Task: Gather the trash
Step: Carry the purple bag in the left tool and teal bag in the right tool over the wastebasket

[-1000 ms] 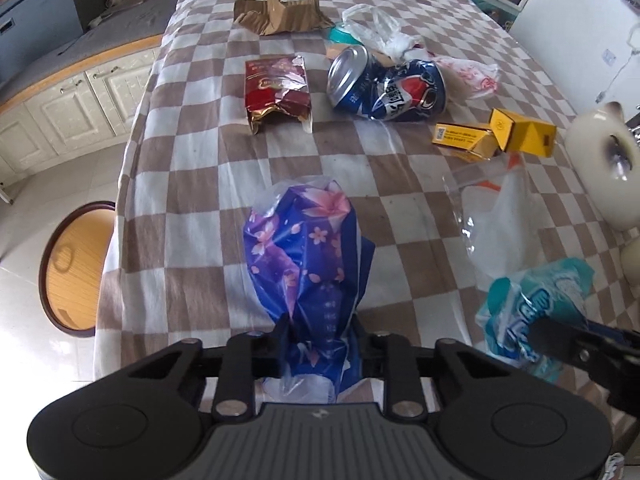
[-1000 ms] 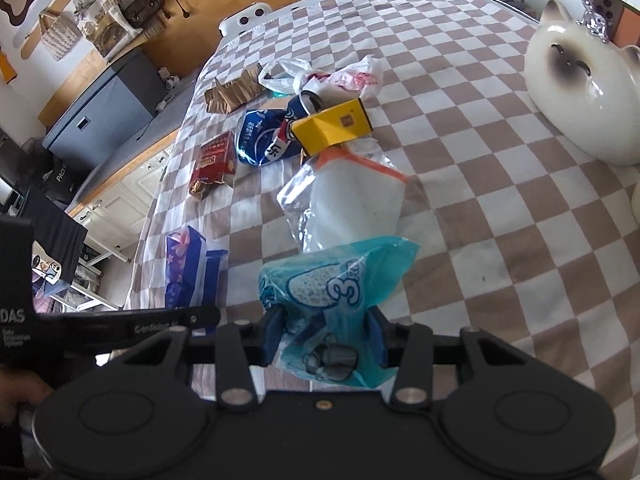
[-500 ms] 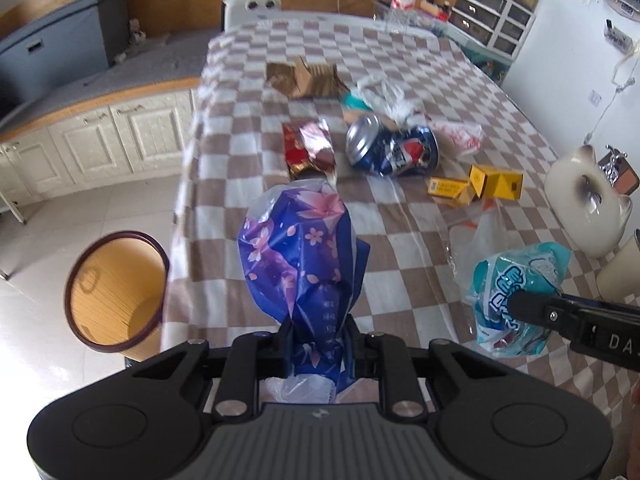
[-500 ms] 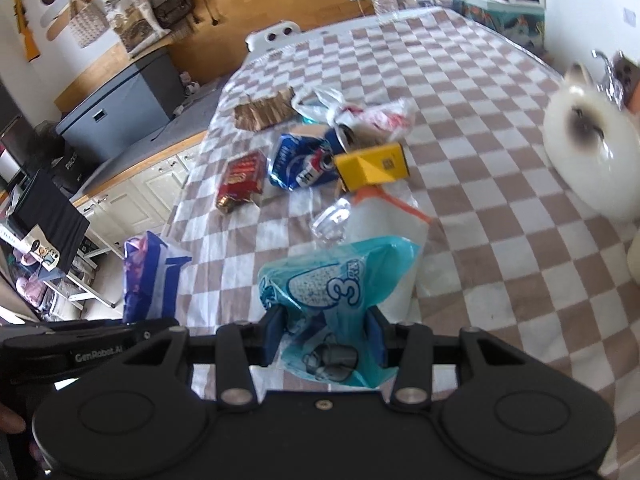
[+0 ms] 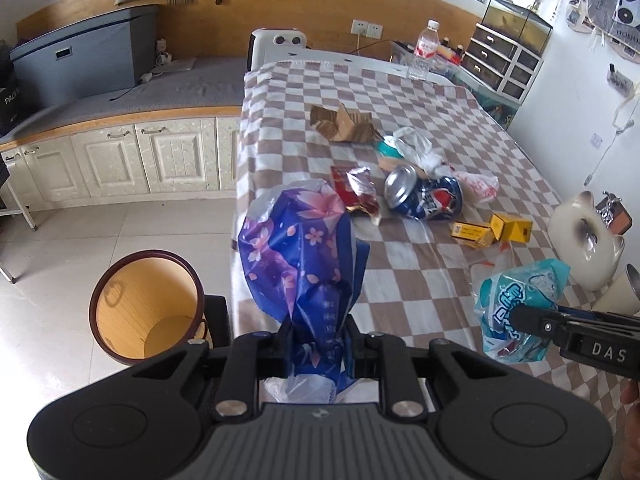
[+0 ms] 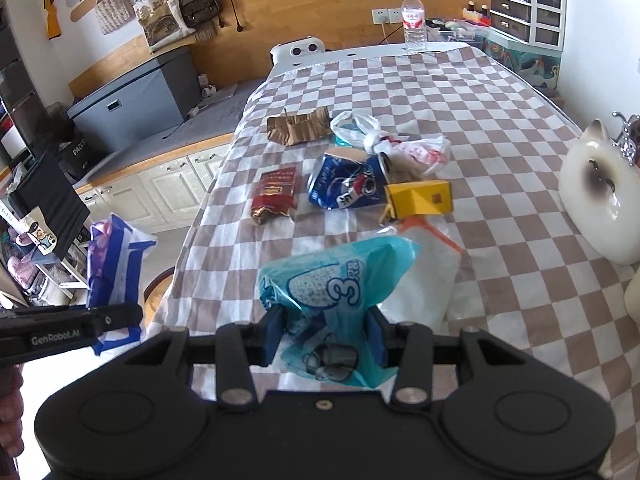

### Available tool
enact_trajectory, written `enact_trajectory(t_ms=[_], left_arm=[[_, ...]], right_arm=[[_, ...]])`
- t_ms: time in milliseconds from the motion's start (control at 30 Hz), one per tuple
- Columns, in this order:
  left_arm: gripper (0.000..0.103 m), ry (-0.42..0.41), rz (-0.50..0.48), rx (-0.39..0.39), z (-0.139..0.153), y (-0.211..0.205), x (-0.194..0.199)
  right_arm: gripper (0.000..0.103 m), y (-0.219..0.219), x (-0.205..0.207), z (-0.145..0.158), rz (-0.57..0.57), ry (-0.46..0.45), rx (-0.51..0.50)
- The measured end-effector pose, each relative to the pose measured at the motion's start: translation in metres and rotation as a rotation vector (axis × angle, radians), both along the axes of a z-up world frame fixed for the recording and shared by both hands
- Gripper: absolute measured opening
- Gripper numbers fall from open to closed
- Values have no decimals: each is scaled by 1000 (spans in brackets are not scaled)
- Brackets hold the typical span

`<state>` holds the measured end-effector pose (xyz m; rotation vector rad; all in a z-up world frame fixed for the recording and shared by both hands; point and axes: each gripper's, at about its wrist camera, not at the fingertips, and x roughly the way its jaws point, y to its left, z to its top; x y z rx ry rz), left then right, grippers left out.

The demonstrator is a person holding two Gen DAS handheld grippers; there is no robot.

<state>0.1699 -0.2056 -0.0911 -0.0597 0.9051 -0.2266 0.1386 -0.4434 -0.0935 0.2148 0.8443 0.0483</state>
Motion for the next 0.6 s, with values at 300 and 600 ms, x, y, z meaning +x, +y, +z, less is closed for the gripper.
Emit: enact_trajectory(t_ms=[300, 600], left_arm=[[24, 12, -58, -35, -7, 65, 40], [24, 12, -92, -25, -10, 150, 87]], right_arm=[[45, 55, 19, 2, -87, 24, -45], [45, 141, 65, -1, -135, 43, -46]])
